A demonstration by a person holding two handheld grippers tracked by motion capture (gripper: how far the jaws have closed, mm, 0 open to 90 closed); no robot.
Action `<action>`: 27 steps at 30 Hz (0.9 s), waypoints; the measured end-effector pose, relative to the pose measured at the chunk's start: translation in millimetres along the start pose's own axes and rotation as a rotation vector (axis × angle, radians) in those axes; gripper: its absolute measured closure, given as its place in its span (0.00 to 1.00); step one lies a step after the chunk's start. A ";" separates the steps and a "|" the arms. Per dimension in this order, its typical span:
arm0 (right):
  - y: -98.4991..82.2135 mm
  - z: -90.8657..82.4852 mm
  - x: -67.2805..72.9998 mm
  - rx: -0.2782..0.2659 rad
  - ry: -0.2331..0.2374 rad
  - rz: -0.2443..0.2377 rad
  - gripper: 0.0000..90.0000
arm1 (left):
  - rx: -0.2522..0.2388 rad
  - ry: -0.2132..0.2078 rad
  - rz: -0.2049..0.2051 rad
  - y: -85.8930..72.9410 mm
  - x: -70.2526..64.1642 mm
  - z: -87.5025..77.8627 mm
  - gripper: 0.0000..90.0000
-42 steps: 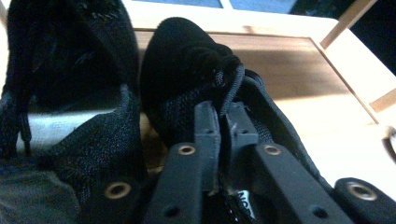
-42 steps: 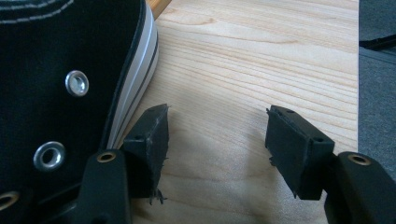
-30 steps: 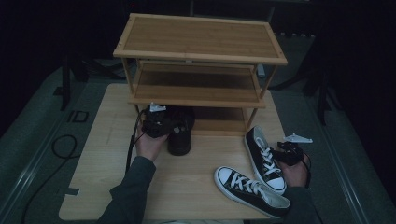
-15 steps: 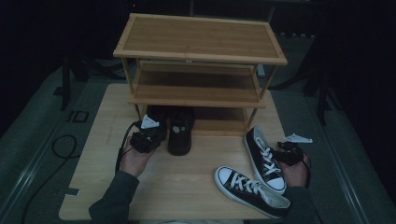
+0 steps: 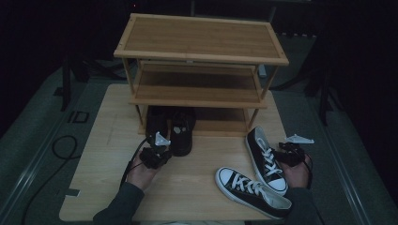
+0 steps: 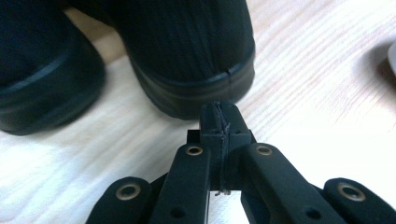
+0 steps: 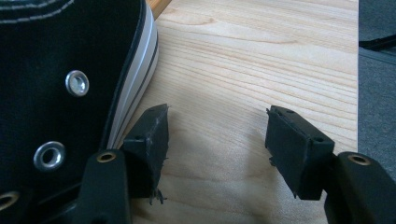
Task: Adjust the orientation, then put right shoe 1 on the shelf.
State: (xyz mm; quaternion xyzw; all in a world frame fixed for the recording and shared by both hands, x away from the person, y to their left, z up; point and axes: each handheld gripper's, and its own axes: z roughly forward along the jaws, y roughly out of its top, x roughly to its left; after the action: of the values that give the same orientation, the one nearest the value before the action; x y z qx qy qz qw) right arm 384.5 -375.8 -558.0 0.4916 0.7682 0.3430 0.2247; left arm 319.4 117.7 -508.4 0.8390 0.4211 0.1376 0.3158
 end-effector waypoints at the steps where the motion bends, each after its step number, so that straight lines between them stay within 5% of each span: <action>1: 0.0 0.0 0.0 0.000 0.000 0.000 0.44 | 0.008 0.000 0.003 -0.6 -1.8 3.5 1.00; 15: 0.0 0.0 0.0 0.000 0.000 0.001 0.44 | 0.068 0.026 0.054 -1.6 -13.2 30.7 1.00; 27: 0.0 0.0 0.0 0.000 0.001 0.000 0.44 | 0.070 0.037 0.037 5.3 -10.9 37.8 1.00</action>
State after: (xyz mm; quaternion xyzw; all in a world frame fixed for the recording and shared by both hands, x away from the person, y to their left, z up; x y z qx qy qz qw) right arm 384.5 -375.8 -558.0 0.4914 0.7684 0.3432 0.2246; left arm 334.9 91.0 -533.4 0.8545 0.4160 0.1440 0.2759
